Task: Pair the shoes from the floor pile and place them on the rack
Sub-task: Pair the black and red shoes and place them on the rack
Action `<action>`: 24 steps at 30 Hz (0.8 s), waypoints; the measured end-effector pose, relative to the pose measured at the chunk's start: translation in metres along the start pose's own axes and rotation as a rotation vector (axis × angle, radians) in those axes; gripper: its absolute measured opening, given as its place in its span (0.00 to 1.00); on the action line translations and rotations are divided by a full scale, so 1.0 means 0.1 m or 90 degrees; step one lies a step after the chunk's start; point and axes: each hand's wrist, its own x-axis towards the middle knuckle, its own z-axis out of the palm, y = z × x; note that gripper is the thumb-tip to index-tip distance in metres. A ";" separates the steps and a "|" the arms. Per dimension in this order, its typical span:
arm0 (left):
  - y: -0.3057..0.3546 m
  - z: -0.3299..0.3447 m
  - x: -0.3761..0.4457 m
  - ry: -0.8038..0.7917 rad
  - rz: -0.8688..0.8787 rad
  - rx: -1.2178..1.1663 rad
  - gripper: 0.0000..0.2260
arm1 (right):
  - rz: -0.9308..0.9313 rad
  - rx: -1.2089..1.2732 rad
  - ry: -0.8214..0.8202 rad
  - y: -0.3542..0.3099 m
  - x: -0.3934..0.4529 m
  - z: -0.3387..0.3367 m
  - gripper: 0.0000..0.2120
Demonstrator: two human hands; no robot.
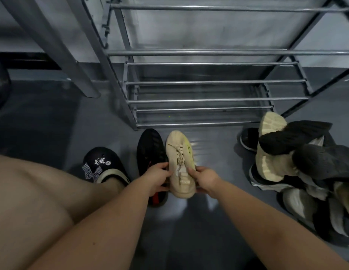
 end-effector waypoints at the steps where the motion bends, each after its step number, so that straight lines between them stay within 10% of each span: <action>1: 0.00 0.00 0.03 0.004 0.002 0.001 0.19 | 0.002 0.003 0.000 -0.01 0.03 0.01 0.14; 16: 0.14 0.19 0.00 0.064 0.111 0.373 0.28 | -0.085 -0.214 -0.015 -0.21 0.10 -0.09 0.26; 24: 0.13 0.52 -0.26 0.143 0.334 0.858 0.31 | -0.244 -0.849 0.159 -0.13 -0.27 -0.52 0.35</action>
